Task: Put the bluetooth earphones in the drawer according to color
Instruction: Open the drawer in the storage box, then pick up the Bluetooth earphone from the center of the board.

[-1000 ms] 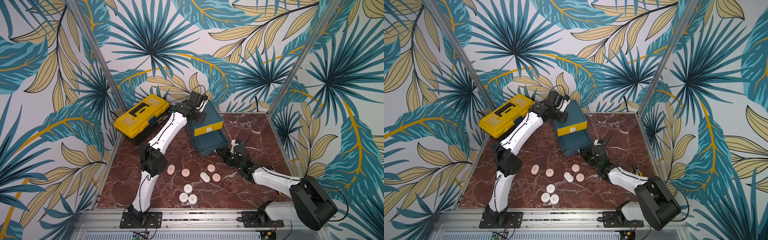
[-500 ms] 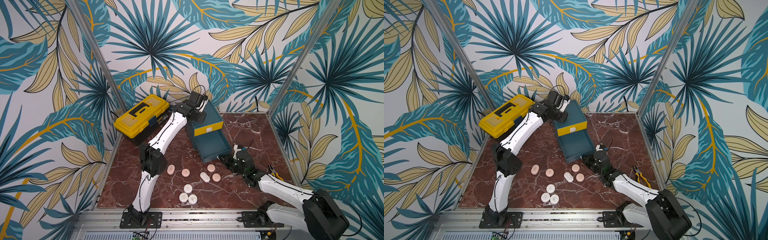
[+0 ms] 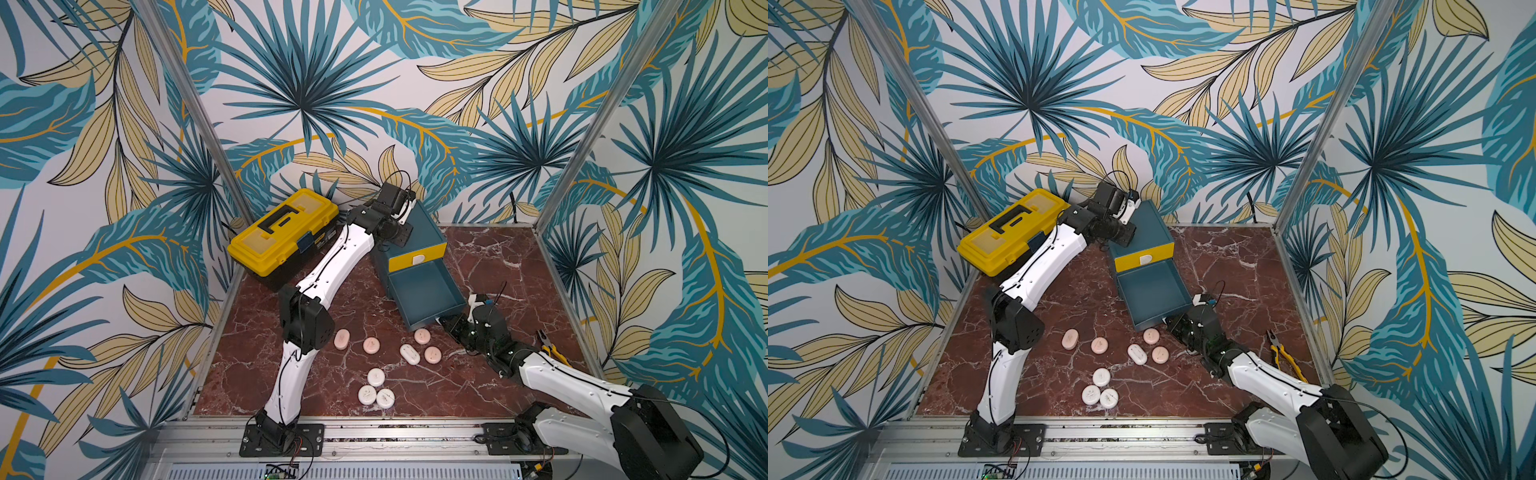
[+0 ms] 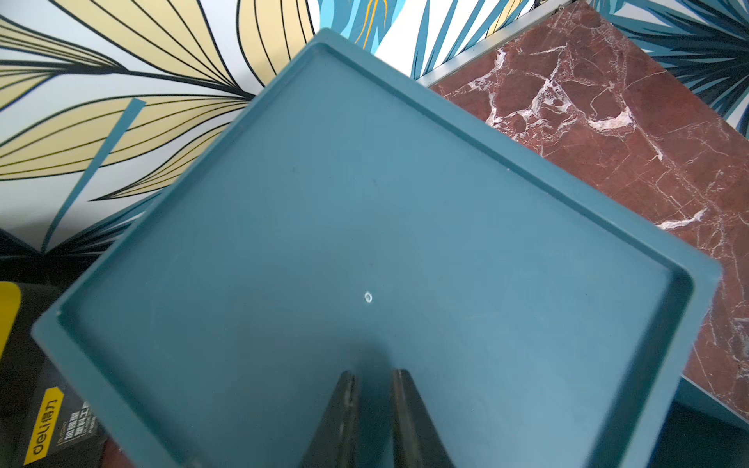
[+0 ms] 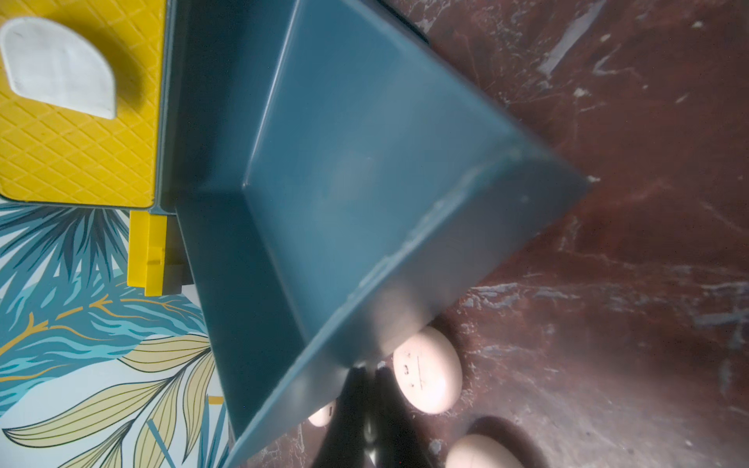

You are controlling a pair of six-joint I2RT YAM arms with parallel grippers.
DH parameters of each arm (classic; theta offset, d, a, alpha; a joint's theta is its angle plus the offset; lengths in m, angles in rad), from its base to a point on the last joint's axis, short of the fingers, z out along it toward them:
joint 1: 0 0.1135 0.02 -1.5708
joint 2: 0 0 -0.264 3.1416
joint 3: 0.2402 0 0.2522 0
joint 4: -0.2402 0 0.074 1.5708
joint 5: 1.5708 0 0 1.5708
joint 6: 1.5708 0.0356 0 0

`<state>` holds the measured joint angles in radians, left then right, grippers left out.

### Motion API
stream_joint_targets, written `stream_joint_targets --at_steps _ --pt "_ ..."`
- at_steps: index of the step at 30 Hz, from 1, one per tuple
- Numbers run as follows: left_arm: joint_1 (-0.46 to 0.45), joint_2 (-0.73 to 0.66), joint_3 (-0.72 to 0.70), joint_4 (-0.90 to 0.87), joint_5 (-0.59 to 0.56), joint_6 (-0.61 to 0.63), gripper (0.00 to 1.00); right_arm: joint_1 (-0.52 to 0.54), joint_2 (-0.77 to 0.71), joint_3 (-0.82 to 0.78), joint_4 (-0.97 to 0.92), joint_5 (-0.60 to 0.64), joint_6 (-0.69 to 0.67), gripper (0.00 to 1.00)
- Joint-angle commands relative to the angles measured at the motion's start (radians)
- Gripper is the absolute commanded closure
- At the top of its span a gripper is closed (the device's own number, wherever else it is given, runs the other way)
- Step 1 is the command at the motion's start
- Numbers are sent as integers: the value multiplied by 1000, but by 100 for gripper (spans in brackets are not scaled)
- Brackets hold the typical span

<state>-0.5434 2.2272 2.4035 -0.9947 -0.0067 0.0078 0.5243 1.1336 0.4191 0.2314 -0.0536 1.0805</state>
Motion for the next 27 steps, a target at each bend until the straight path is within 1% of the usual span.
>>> stream_joint_targets --at_steps 1,3,5,8,11,13,17,19,23,25,26,27 --pt "-4 64 -58 -160 22 -5 80 9 -9 0 -44 -9 -25 76" --pt "-6 63 -58 -159 22 -5 80 11 -27 8 -69 -6 -34 72" --pt "-7 64 -57 -159 22 -6 80 12 -43 15 -89 -8 -43 61" --pt "-6 62 -57 -159 21 -6 80 16 -74 24 -120 -12 -50 51" --pt "-7 59 -57 -159 20 -6 80 19 -125 32 -185 -11 -59 44" --pt "-9 56 -58 -159 19 -6 80 22 -185 40 -254 -6 -70 41" --pt "-7 52 -56 -161 23 -6 80 23 -324 56 -411 12 -87 38" --pt "-9 48 -55 -162 22 -8 79 23 -403 68 -523 28 -104 37" --pt "-13 34 -55 -158 22 -10 77 23 -514 100 -668 56 -131 35" --pt "-18 17 -53 -151 13 -15 74 23 -550 110 -710 68 -137 35" --pt "-21 6 -51 -150 9 -15 71 22 -560 114 -722 72 -138 35" --pt "-25 -9 -51 -144 2 -14 65 23 -568 117 -735 76 -140 35"
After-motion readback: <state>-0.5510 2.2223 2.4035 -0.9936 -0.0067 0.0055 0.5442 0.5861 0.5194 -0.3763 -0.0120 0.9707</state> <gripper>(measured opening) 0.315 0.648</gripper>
